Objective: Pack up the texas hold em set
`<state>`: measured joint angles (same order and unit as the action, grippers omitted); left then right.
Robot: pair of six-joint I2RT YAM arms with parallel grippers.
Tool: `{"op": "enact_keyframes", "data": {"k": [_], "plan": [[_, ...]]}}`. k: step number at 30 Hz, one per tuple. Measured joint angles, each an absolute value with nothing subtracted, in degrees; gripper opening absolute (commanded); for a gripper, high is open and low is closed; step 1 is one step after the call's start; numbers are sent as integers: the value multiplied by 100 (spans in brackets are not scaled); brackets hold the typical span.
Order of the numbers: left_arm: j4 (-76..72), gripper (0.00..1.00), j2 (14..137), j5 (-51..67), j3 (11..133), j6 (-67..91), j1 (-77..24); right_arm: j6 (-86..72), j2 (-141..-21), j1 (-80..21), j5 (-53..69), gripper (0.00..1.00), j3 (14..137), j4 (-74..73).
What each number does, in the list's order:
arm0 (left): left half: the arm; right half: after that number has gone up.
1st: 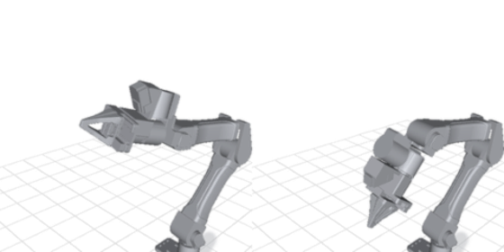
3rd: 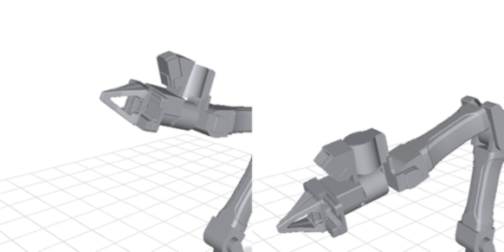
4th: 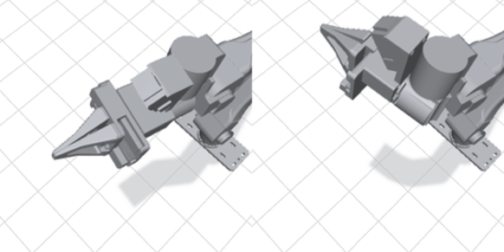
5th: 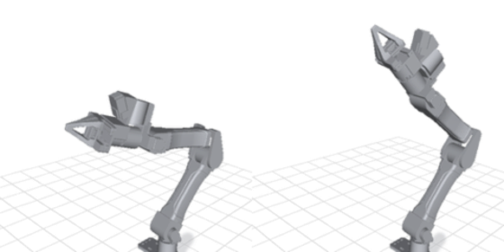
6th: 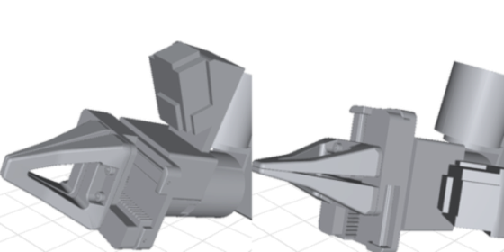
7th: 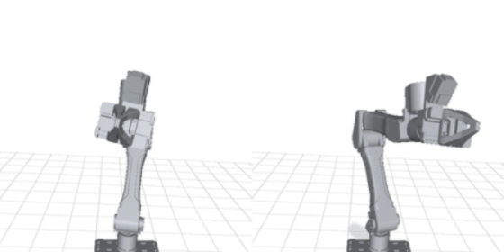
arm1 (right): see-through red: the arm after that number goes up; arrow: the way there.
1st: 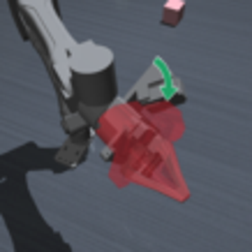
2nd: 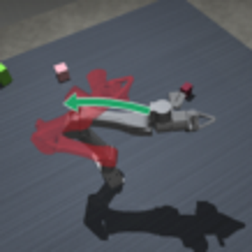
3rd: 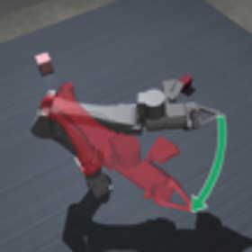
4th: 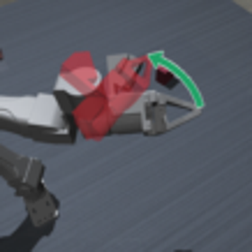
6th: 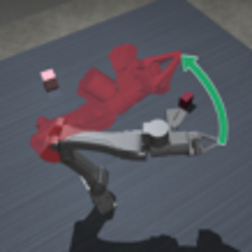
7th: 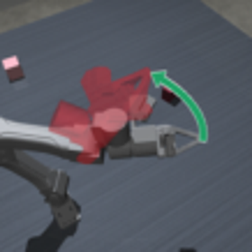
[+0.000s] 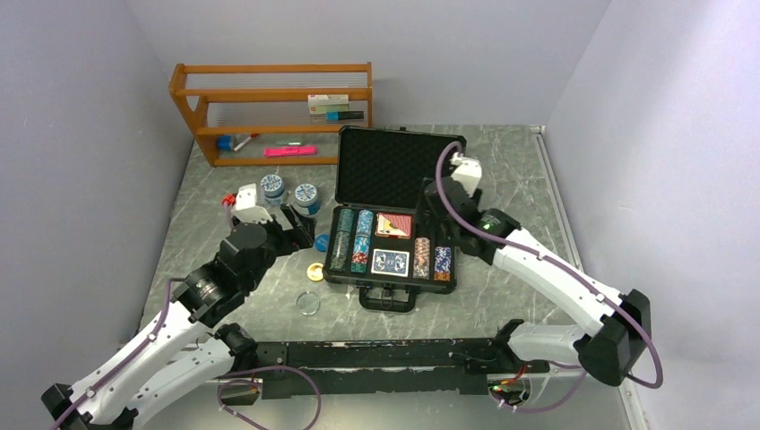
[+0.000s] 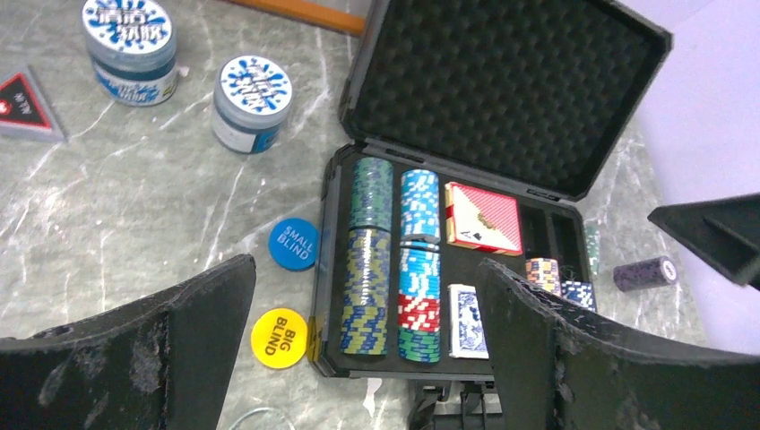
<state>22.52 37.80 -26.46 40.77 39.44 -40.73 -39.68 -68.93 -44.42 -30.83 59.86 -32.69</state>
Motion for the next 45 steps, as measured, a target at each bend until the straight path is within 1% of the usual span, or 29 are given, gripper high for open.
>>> {"op": "enact_keyframes", "data": {"k": [3, 6, 10, 13, 15, 17, 20, 26, 28, 30, 34, 42, 45], "plan": [[2027, 97, 3732, -2484, 4071, 3688, -4075, -4106, -6805, -3881, -3446, 82, 5986, -3594], [1863, 97, 3728, -2331, 4073, 3505, -4075, -4169, -6805, -3391, -3468, 81, 5793, -3686], [1855, 97, 3800, -2152, 4189, 3339, -4075, -4091, -7076, -2711, -3026, 79, 5540, -3638], [1955, 97, 3916, -2053, 4473, 3236, -4075, -3938, -7634, -2287, -2617, 72, 5513, -3551], [2038, 97, 3953, -2029, 4674, 3203, -4075, -3857, -7957, -2128, -2401, 62, 5507, -3481], [2084, 97, 3951, -1992, 4858, 3164, -4075, -3745, -8215, -1999, -2185, 57, 5461, -3354], [2086, 97, 3896, -1918, 4965, 3079, -4075, -3618, -8350, -1898, -1962, 55, 5299, -3133], [2220, 97, 3758, -1883, 4978, 3024, -4075, -3404, -8447, -1712, -1682, 55, 5188, -2777], [2231, 97, 3708, -1887, 4978, 2961, -4075, -3363, -8449, -1658, -1588, 50, 5157, -2714], [2233, 97, 3662, -1894, 4978, 2945, -4075, -3317, -8455, -1623, -1476, 47, 5127, -2624], [2233, 97, 3610, -1940, 4976, 2917, -4075, -3253, -8416, -1584, -1352, 47, 5019, -2434], [2311, 97, 3697, -2049, 4976, 2893, -4075, -3168, -8086, -1533, -1297, 53, 4711, -2137], [2366, 97, 3697, -2095, 4974, 2891, -4075, -3131, -7926, -1485, -1406, 53, 4705, -2128]]}}
